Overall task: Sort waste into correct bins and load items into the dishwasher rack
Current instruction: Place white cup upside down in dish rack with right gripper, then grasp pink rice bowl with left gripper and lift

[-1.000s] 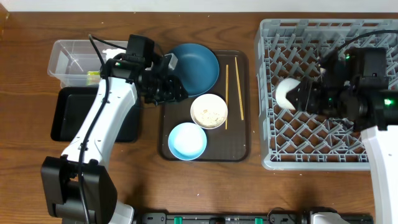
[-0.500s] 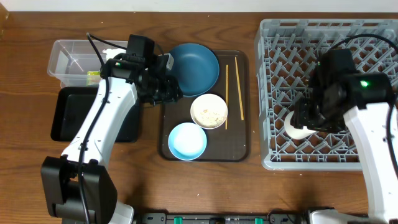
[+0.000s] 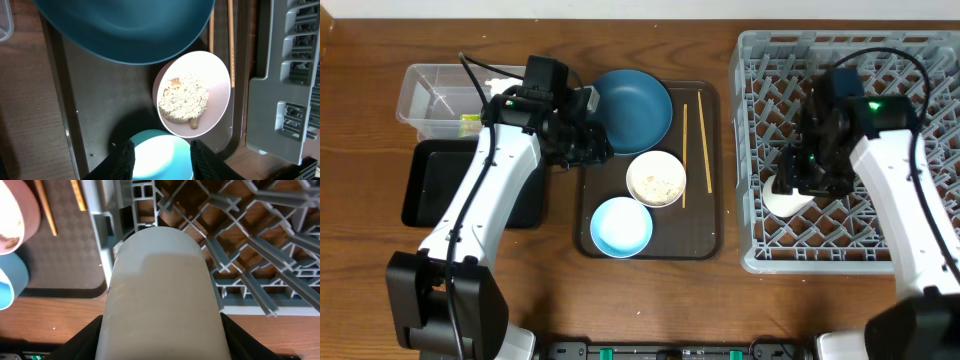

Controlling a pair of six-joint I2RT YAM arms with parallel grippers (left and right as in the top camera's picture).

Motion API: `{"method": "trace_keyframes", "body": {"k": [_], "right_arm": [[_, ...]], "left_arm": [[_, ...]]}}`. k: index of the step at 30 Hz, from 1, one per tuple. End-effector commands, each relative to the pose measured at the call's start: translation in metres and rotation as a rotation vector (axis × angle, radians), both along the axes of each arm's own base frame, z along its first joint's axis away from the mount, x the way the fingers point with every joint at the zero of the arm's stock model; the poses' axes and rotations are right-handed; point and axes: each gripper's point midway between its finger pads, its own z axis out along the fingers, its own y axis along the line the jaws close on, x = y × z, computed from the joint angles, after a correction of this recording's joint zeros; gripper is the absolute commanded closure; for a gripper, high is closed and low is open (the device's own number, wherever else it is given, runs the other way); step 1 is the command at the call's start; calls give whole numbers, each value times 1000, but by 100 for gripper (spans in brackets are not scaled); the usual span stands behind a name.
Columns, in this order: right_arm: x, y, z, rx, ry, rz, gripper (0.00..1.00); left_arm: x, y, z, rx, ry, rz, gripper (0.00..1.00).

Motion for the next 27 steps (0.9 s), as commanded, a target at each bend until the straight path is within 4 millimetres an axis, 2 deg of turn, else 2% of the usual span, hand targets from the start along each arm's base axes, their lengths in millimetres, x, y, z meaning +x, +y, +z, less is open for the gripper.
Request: {"method": "trace_keyframes", "body": {"k": [1,8,10,13,15,21,27], "right_arm": [[1,4,-11,-17,38,38,64],[1,3,-40,-34,115,47,61],[1,3,-47,-35,124,48,53],[1,3,-51,-36,135,49,32],[1,3,-51,-36,132,48,27],[12,5,-34,-26,76,47,23],[36,8,14,-10,-71,47,23]], "left_arm": [[-2,2,1,10,-2,-2,60],[-5,2,1,12,10,-2,60],[-5,2,1,12,10,-2,60],[-5,2,0,12,10,-2,60],[-5,2,1,12,10,-2,60],[-5,2,1,12,9,-2,54],[-4,2,1,11,5,-3,53]]}}
